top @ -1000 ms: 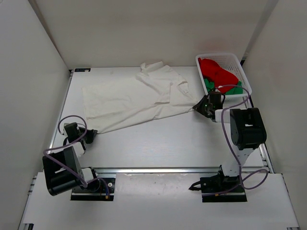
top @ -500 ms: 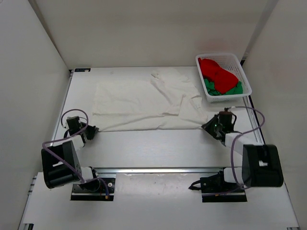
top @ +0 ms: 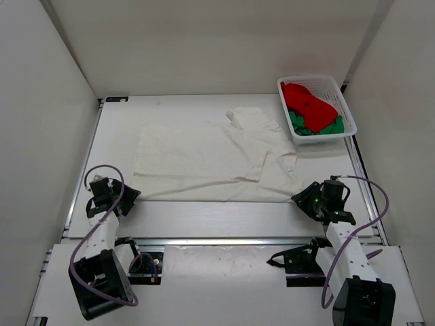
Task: Fold and stack the t-shirts
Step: Fold the flattened tshirt in 1/3 of the way
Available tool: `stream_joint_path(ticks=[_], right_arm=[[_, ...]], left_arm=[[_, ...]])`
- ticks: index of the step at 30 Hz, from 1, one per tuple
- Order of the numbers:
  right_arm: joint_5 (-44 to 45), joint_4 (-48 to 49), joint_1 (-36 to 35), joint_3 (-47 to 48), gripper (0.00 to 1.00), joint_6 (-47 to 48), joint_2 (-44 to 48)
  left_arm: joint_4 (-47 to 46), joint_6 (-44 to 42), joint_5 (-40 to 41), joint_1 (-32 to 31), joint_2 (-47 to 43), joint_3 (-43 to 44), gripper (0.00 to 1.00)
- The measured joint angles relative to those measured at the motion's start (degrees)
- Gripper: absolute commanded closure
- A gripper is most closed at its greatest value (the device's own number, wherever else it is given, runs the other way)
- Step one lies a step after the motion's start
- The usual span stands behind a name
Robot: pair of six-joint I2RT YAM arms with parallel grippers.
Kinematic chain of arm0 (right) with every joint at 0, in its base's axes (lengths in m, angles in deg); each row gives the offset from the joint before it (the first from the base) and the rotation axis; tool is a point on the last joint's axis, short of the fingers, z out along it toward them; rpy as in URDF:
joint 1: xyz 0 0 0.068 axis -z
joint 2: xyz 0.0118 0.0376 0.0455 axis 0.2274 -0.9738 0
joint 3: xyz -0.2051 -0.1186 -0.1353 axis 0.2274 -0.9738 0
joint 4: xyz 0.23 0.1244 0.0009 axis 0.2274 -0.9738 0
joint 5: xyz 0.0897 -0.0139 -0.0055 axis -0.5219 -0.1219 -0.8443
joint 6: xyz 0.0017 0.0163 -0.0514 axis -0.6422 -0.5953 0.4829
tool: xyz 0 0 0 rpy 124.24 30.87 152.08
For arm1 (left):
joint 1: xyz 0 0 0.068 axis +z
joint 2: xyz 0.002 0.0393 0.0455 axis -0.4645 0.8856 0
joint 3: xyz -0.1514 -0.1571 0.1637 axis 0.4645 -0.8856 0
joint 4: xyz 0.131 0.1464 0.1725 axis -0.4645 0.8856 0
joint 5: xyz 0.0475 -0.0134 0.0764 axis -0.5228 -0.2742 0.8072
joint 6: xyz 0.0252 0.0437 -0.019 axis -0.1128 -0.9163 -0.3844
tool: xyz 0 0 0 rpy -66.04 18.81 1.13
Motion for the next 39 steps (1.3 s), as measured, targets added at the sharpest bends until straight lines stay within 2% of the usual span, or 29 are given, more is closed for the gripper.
stream_joint_path(ticks=[1,2,3,4,5,7,8,9,10,11,13,15,17,19,22,31,37,39], right_arm=[[0.6,-1.5,-0.2,0.4,0.56,0.6,0.1],[1.4,-3.6,-0.4,1.5,0.52,1.4,0.1],[2.0,-4.8,-0.6,2.5,0.47,2.1,-0.3],[2.9,-6.3,-1.1,4.1,0.47,2.8,-0.7],[3.9,-8.2,-1.7,6.0,0.47,3.8,-0.8],[5.3,-9.6,-3.2,10.6,0.49,5.9,-0.9],[5.5,-9.3,-4.0,12.9,0.62,6.9,-1.2],[5.6,-8.4,-5.1,15.1,0.80,8.0,-2.2],[5.8,-7.3,-6.7,16.6,0.87,8.7,-3.7],[6.0,-5.6,-9.2,18.0,1.00,9.3,-5.5],[6.0,-2.4,-15.5,20.2,1.00,10.1,-9.8],[5.8,1.0,-21.2,21.5,1.00,10.7,-15.3],[4.2,5.0,-25.1,22.2,0.88,11.1,-22.4],[3.3,7.9,-26.3,22.5,0.77,11.5,-28.4],[2.5,11.6,-26.3,22.9,0.71,11.5,-35.3],[-0.4,18.8,-26.3,24.3,0.72,9.9,-43.7],[-2.7,20.3,-26.3,24.4,0.79,8.3,-45.1],[-3.5,20.2,-26.3,24.9,0.86,8.0,-45.9]], left_arm=[[1.3,-0.5,0.5,0.0,-1.2,0.0,0.21],[2.5,-0.9,1.0,-0.3,-2.0,0.3,0.15],[3.5,-1.2,1.4,-0.7,-2.3,0.8,0.15],[4.3,-1.5,1.5,-1.0,-2.4,1.4,0.19],[4.9,-1.9,1.5,-1.4,-2.4,2.2,0.34],[5.0,-3.0,1.7,-3.0,-2.4,4.0,0.48],[4.7,-3.7,2.2,-5.5,-1.8,5.7,0.59],[4.2,-3.7,2.2,-8.2,-1.2,7.0,0.69],[3.3,-4.3,2.8,-12.0,-0.2,8.7,0.71],[2.0,-4.5,3.5,-16.9,1.0,10.6,0.76],[-1.2,-4.4,6.3,-28.2,3.9,13.8,0.84],[-3.9,-4.5,8.9,-37.4,6.6,15.6,0.86],[-7.7,-4.3,9.8,-45.2,10.8,16.4,0.90],[-10.0,-3.9,9.8,-48.6,14.5,16.3,0.90],[-13.3,-3.2,10.6,-50.4,19.0,15.1,0.88],[-20.6,-2.4,10.7,-50.2,20.5,11.6,0.85],[-22.4,-1.9,9.0,-46.5,20.5,7.9,0.84],[-22.8,-1.8,8.7,-46.3,20.5,7.3,0.84]])
